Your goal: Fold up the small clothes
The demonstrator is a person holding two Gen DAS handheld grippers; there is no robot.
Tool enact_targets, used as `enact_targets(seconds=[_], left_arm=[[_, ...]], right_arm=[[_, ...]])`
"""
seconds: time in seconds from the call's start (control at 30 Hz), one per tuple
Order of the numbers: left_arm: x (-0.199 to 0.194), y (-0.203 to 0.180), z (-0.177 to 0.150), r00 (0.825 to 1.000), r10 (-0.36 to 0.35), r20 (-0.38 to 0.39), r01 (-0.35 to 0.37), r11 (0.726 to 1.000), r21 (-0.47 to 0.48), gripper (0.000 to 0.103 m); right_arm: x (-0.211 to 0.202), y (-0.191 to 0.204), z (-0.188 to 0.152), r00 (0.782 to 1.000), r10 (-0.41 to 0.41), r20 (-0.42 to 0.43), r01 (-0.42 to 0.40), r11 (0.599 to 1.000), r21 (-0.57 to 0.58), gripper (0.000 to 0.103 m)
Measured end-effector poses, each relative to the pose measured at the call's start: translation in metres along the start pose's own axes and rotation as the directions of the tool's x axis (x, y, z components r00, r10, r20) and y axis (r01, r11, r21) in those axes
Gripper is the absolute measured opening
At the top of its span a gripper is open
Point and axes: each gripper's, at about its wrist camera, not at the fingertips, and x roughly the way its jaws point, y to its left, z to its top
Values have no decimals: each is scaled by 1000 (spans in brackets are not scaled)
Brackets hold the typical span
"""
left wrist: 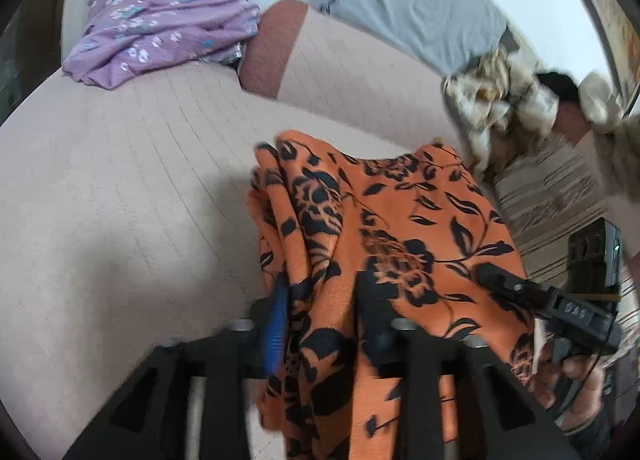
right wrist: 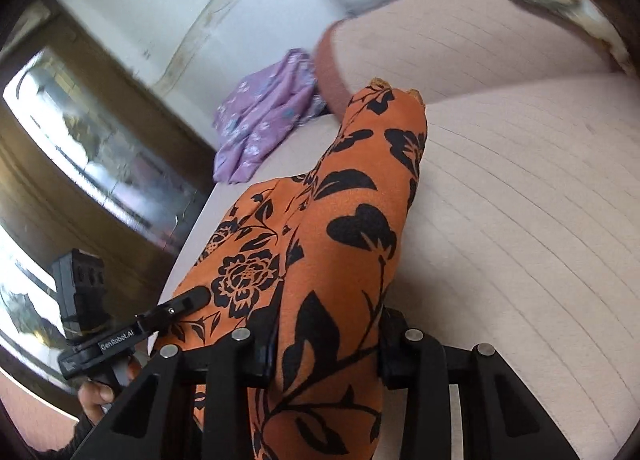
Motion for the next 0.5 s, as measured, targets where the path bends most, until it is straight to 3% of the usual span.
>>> enact_targets(seconds=[0.03,0.1,0.17,0.3,0.37,0.43,0.5], left_arm=[[12,-2,-3,999,49,-24,-49,999,14,65],[35,-2,-18,987,127,-102,-122,991,52,65],[39,0,-30,980,154,-127,-148,987,61,65],[27,-1,-43,979,176,-101,-169,983,75,65],[21,-4,-50,975,201,-95,-192,976,99,65],[19,-2,-64,966,228,-119,-213,969,127,65],[26,-2,-70,953,264,-147,-242,959,149,65]], right_arm=[[1,-12,-3,1000,-14,-6,15,999,30,48],[5,-49,-17,994,-106,-27,108,988,111,62],[1,-72,-31,982,-188,-32,191,967,170,62],[-31,-68,-40,983,-171,66,158,972,172,62],[-46,-48,-36,985,-108,133,89,986,141,63],[-45,-29,-34,988,-53,148,38,994,104,75],[-31,-16,-36,993,-9,121,0,997,78,77]])
